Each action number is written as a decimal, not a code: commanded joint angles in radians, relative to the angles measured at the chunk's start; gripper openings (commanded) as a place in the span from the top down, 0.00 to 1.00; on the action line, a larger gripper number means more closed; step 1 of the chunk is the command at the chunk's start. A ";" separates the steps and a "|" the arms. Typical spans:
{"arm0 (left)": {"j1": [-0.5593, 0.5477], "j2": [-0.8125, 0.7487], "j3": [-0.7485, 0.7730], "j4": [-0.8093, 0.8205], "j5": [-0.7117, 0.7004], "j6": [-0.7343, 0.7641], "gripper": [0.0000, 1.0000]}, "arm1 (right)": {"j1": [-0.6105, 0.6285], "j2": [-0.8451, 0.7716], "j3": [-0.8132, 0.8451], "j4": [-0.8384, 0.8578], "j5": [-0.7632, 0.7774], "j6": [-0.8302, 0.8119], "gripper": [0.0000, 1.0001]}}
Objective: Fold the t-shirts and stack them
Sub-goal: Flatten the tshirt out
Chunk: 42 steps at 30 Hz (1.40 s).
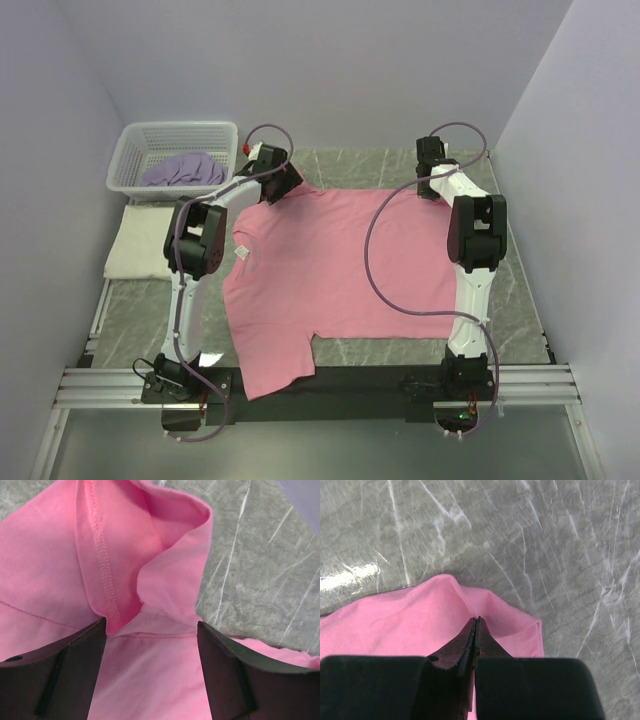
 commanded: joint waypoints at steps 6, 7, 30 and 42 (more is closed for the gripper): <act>0.001 0.051 0.080 0.024 0.020 0.013 0.43 | -0.007 -0.048 0.009 0.030 0.017 0.008 1.00; 0.001 0.056 0.086 0.025 0.025 0.013 0.52 | -0.007 -0.048 0.009 0.030 0.019 0.009 1.00; -0.052 0.216 0.367 0.271 0.223 0.532 0.69 | -0.005 -0.040 0.030 0.018 0.016 0.013 1.00; 0.021 -0.057 0.157 0.061 -0.010 0.479 0.24 | -0.010 -0.066 -0.007 0.029 0.008 0.022 1.00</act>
